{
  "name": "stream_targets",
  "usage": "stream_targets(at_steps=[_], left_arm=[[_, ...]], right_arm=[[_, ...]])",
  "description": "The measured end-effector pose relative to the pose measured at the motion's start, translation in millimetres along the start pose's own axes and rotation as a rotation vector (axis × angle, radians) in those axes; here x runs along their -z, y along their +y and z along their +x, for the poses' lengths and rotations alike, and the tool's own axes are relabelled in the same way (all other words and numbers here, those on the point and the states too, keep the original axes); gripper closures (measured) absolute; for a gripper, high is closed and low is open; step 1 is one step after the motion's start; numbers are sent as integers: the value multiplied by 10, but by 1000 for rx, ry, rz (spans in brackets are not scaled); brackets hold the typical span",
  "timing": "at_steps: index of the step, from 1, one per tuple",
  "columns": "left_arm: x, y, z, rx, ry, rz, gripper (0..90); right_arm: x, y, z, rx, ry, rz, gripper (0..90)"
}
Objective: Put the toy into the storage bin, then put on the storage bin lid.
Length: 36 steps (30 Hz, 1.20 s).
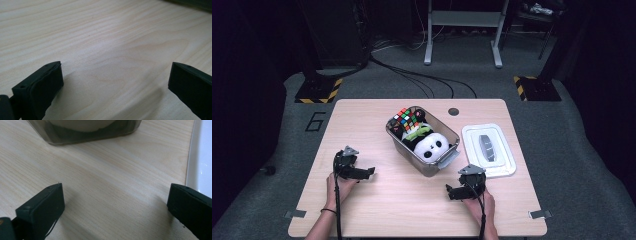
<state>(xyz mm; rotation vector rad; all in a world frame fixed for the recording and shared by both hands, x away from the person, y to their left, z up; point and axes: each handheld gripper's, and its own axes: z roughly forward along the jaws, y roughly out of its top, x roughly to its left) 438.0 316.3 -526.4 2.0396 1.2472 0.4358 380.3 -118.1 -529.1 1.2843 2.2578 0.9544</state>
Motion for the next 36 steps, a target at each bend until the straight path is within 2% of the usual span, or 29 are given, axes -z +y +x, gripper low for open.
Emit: stream_targets(at_steps=[1, 2, 3, 5, 8, 9, 10, 15, 16, 18, 24, 26, 28, 29, 31, 33, 36], left_arm=[[-11, -26, -12, -15, 25, -14, 0], [-14, -36, -26, -37, 54, -7, 0], [-7, -32, -22, -49, 51, 5, 0], [-16, -41, -29, -37, 59, -12, 0], [-16, -41, -26, -43, 56, -11, 0], [-11, -35, -22, -48, 52, -1, 0], [-9, -32, -24, -48, 50, 5, 0], [-27, -23, -25, -51, 49, -5, 0], [-27, -23, -25, -51, 49, -5, 0], [-27, -22, -23, -53, 49, -4, 0], [-27, -21, -22, -54, 50, -5, 0], [-27, -21, -22, -54, 50, -6, 0], [-28, -21, -21, -54, 49, -6, 0], [-28, -20, -21, -54, 49, -5, 0], [-28, -19, -20, -55, 48, -5, 1], [-29, -19, -20, -55, 48, -5, 1], [-29, -19, -20, -55, 48, -5, 1]], right_arm=[[-1, 1, -6, 5, 4, -2, 7], [-3, 0, -13, 10, 4, -6, 7], [-2, 1, -7, 5, 5, -2, 6], [-2, 1, -6, 4, 5, -2, 6], [2, -1, -26, 22, 3, 0, 2], [5, 4, -23, 3, 0, 5, 1], [8, 2, -46, 18, 3, 3, 0], [74, 15, -113, -27, 1, -23, 0], [98, 18, -148, -16, 1, -29, 0], [147, 33, -215, -44, 3, -38, 0], [214, 95, -360, -76, -24, -47, 0], [231, 124, -438, -71, -36, -47, 0], [248, 153, -484, -90, -47, -47, 0], [259, 168, -525, -81, -59, -45, 0], [277, 204, -590, -91, -71, -52, 0], [285, 243, -652, -83, -112, -53, 0], [274, 312, -768, -86, -138, -40, 0]])
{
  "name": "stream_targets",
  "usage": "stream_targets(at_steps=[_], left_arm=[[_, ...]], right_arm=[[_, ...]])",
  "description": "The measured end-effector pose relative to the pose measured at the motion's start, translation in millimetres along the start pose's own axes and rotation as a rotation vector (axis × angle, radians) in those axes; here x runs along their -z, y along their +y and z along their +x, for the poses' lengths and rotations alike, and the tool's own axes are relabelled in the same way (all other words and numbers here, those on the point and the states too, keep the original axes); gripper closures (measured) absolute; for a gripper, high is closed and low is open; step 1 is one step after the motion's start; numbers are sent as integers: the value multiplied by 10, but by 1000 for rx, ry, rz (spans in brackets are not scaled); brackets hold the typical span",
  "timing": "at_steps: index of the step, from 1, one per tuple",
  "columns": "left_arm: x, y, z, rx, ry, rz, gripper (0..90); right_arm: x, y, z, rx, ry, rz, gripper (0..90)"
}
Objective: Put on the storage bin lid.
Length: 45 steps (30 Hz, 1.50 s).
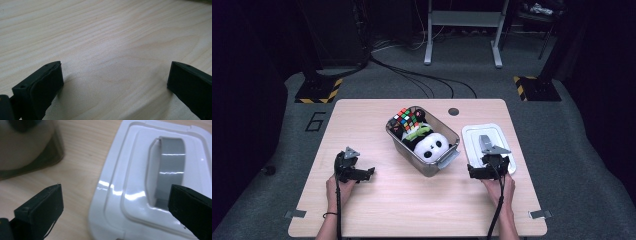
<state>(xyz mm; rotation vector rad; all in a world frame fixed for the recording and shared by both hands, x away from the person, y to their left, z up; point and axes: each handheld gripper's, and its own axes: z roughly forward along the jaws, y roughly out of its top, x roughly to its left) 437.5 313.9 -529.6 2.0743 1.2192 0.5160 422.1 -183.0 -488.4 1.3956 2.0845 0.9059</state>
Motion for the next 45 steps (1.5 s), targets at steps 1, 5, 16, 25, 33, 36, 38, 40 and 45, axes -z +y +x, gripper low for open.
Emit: stream_targets(at_steps=[1, 5, 16, 25, 33, 36, 38, 40, 45], left_arm=[[0, 0, 0, 0, 0, 0, 1], [0, 0, 0, 0, 0, 0, 1], [-4, -1, -4, 4, 1, -6, 4], [-2, 0, -2, 3, -2, -4, 4], [0, 0, 0, -1, -3, -1, 5], [0, 0, 0, 0, -2, -2, 5], [-2, -1, -3, 3, -2, -4, 5], [-3, -1, -6, 6, -5, -6, 5], [-3, -2, -6, 5, -5, -6, 5]], right_arm=[[-9, 26, -45, 2, -1, 0, 0], [-78, 126, -189, -9, -8, 19, 0], [-319, 286, -472, -87, -37, 61, 159], [-456, 334, -542, -80, -68, 64, 496], [-464, 316, -571, -76, -87, 52, 665], [-430, 329, -568, -67, -91, 42, 668], [-390, 346, -560, -54, -87, 46, 669], [-351, 359, -554, -52, -85, 33, 669], [-243, 384, -570, -48, -76, 20, 669]])
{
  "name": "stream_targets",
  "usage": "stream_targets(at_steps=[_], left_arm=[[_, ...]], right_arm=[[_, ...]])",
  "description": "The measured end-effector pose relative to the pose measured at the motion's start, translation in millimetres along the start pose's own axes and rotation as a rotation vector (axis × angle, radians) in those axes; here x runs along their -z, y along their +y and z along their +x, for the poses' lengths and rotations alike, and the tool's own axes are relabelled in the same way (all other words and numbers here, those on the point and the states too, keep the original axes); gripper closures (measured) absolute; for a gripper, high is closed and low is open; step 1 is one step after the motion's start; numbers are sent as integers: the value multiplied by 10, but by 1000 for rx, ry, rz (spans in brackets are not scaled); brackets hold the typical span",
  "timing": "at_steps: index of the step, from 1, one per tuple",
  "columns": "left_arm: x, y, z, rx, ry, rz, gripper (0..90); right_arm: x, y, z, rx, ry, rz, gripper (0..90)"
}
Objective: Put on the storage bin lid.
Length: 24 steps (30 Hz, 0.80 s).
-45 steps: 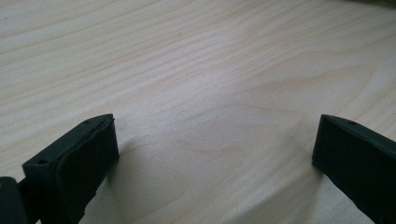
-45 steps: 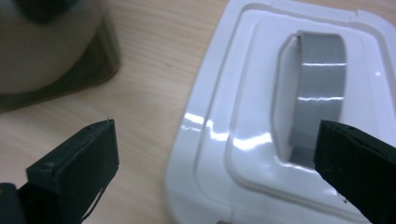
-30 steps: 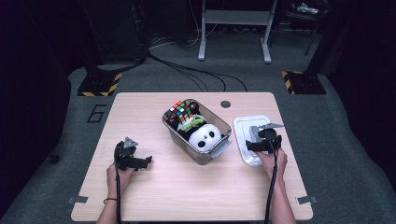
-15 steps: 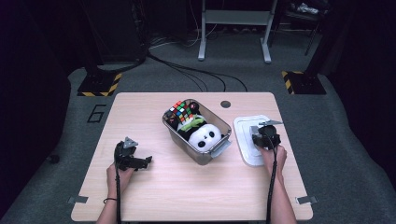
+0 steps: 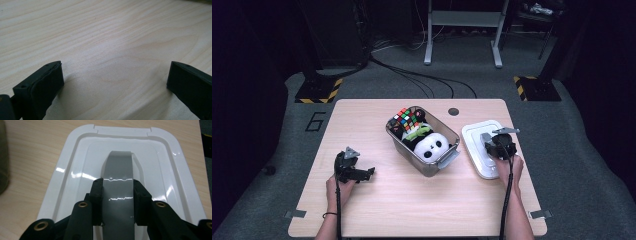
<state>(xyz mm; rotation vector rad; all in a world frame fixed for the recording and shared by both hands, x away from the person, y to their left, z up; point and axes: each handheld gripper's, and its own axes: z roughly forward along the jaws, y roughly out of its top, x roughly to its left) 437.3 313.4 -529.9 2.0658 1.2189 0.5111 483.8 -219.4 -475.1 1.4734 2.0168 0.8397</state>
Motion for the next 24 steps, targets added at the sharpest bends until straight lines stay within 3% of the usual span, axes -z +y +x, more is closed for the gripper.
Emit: stream_targets(at_steps=[24], left_arm=[[1, 0, 1, -2, 0, 1, 5]], right_arm=[[517, 400, 15, 74, 5, -72, 670]])
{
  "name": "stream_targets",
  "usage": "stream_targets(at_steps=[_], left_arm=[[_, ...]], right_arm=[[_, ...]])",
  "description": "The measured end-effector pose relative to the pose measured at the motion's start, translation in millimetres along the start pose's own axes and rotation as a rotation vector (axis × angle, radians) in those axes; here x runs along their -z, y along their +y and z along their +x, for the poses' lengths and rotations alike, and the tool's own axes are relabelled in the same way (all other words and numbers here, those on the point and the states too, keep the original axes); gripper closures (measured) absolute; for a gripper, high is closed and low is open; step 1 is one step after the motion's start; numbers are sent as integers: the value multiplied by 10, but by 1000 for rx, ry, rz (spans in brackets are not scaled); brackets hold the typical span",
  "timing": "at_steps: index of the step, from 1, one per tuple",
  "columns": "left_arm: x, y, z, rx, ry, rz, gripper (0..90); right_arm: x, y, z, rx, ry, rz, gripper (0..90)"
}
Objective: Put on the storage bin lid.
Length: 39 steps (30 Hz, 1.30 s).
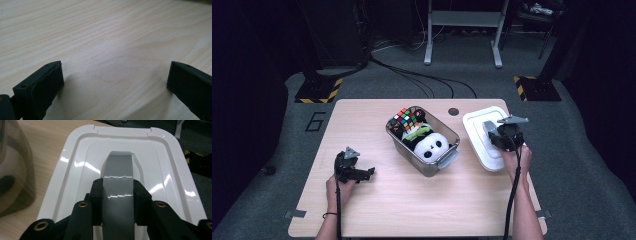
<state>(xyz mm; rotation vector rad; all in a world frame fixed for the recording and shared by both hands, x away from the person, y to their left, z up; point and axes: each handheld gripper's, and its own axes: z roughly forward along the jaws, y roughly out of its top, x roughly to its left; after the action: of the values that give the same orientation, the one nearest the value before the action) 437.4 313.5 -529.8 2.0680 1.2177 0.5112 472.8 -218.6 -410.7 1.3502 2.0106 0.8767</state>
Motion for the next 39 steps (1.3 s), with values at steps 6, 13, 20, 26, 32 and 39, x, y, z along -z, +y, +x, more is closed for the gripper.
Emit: stream_targets(at_steps=[6, 13, 20, 26, 32, 39], left_arm=[[-1, 0, -1, 2, 0, -1, 5], [-1, 0, -1, 2, 0, -1, 5], [1, 0, 0, -1, 0, 1, 6], [1, 0, 1, -1, 0, 1, 5], [1, 0, 1, -1, 0, 1, 5], [-1, 0, -1, 2, 0, -1, 5]], right_arm=[[103, 122, 23, 23, -7, -9, 670], [224, 273, 70, 53, -9, -30, 670], [329, 431, 156, 87, -3, -54, 670], [379, 544, 254, 99, 12, -71, 670], [406, 638, 353, 117, 28, -86, 669], [403, 767, 520, 149, 67, -100, 669]])
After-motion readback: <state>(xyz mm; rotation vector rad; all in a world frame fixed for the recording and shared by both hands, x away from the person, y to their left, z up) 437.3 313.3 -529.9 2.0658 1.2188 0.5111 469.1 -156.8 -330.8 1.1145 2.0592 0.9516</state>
